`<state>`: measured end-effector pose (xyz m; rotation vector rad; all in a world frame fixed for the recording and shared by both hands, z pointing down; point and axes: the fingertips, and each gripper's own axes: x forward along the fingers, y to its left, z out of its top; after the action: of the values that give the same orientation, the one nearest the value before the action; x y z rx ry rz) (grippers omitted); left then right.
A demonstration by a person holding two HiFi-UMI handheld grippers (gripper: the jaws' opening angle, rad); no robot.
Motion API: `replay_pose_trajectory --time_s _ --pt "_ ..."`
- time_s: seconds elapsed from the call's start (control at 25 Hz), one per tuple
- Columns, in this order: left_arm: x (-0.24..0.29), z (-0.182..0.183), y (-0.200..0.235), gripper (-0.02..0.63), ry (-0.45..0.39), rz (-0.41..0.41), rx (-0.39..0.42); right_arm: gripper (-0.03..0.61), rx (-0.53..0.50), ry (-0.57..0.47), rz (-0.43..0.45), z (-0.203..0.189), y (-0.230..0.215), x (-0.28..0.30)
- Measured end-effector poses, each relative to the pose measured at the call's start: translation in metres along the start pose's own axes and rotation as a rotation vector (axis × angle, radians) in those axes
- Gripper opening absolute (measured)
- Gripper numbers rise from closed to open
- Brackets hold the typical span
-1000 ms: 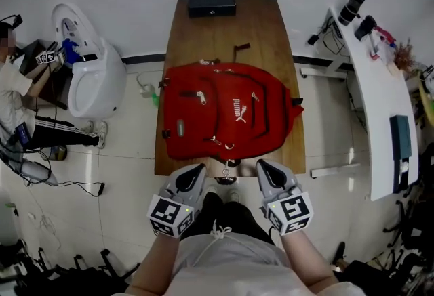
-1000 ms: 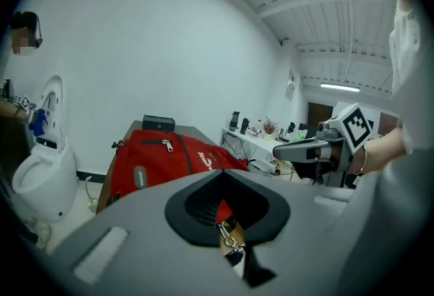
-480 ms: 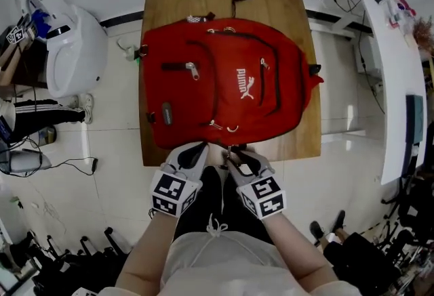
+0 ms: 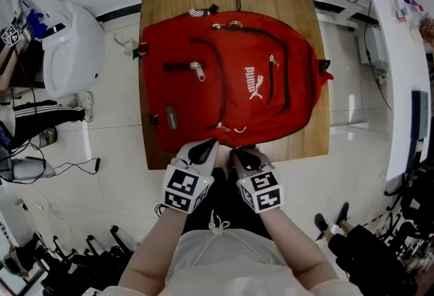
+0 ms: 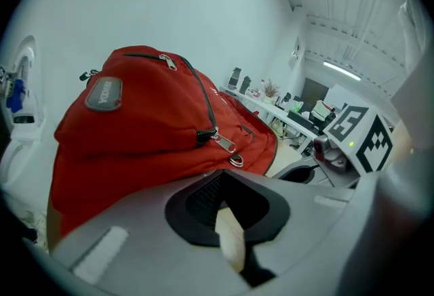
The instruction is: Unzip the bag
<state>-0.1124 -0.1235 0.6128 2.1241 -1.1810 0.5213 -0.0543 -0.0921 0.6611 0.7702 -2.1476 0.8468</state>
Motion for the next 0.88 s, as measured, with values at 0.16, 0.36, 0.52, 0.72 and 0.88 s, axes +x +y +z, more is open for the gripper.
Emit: replay_pose_trajectory --time_s 0.16,0.36,0.52,0.72,0.88 --pt "0.004 -0.004 0.001 0.006 0.028 0.000 -0.009 0.014 -0.022 0.012 -0.008 0.000 -0.006 -0.002" --pt "0.006 -0.008 -0.001 0.006 0.054 -0.027 -0.014 0.012 -0.095 0.045 -0.028 -0.004 -0.019 -0.014" --pt "0.008 -0.010 -0.002 0.006 0.072 -0.051 0.006 0.011 -0.095 0.058 -0.051 -0.007 -0.038 -0.024" --pt "0.011 -0.011 0.002 0.006 0.118 -0.032 -0.008 0.012 -0.095 0.092 -0.076 -0.009 -0.057 -0.036" --pt "0.017 -0.006 -0.006 0.006 0.134 0.008 -0.031 0.012 -0.109 0.127 -0.075 -0.012 -0.077 -0.052"
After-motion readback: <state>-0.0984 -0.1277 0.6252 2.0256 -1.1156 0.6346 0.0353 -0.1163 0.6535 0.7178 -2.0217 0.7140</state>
